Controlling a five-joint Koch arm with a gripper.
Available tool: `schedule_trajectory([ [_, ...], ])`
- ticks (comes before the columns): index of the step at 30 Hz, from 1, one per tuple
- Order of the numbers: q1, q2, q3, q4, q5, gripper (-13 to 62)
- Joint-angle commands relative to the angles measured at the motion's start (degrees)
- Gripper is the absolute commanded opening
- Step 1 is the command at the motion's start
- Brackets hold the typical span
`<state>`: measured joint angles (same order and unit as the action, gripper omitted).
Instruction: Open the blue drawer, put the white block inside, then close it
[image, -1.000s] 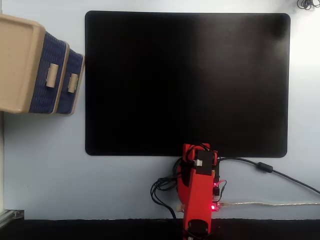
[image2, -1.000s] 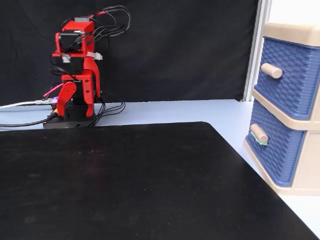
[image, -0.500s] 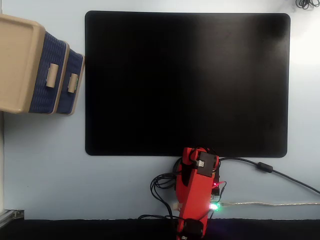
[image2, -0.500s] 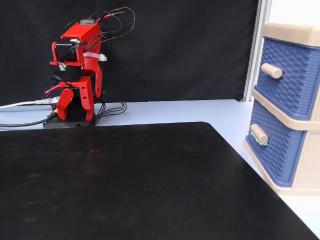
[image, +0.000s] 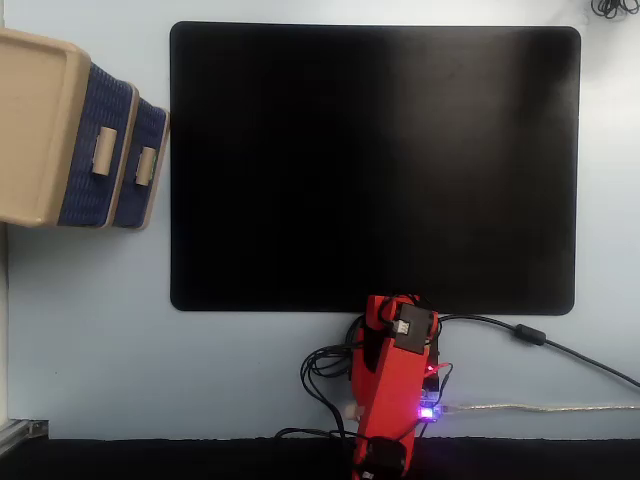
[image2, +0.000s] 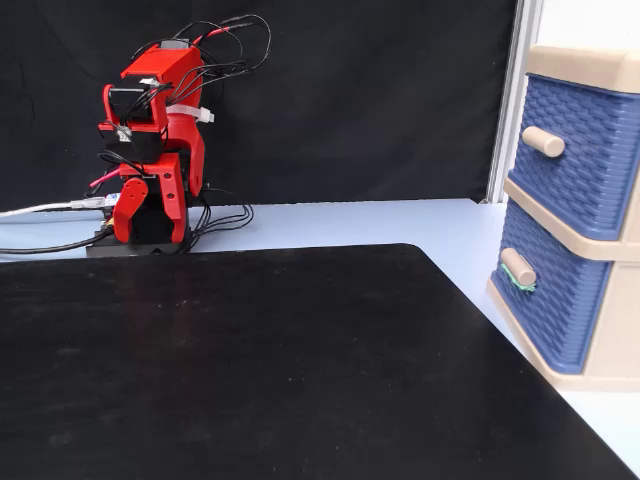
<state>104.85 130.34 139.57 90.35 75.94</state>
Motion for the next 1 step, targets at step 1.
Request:
schedule_trajectory([
  [1, 0.18, 4.22, 1.85, 3.43, -3.34, 34.5],
])
